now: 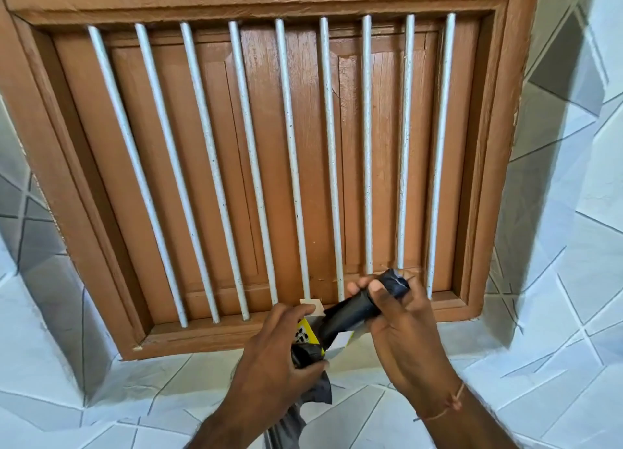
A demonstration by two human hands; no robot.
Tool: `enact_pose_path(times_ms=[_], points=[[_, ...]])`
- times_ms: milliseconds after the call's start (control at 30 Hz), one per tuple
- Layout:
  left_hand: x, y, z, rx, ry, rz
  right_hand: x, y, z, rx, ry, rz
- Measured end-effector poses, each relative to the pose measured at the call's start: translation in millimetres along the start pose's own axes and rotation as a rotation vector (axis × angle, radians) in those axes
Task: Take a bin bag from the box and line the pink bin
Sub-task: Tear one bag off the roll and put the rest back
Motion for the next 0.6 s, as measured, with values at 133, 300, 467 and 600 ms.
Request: enact_pose_path(times_ms=[133, 300, 467, 600], points=[[-4.4, 2.2, -0.8, 0.017, -0.038, -0.02, -16.4, 7.4, 3.9, -0.014, 0.472, -0.089], [-7.5, 1.3, -5.0, -0.001, -0.016, -0.025, -29.0, 17.5, -10.6, 0.119, 1.121, -0.008], [2.2, 3.4, 6.8, -0.095, 0.178, 0.018, -10.9, 21.5, 3.1, -0.07, 1.084, 0.063], [0.7, 3.7, 6.1, -0.096, 0.268, 0.021, -26.2, 17.5, 4.6, -0.02, 0.837, -0.07]])
Point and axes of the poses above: each hand's wrist, its own y-axis away from the middle knuckle, its own z-axis out of the back of the hand, x = y × z, the point moved 8 cm from there along -y, towards the middle knuckle, and after that the axes turned 8 degrees about x, right-handed, at the moved point
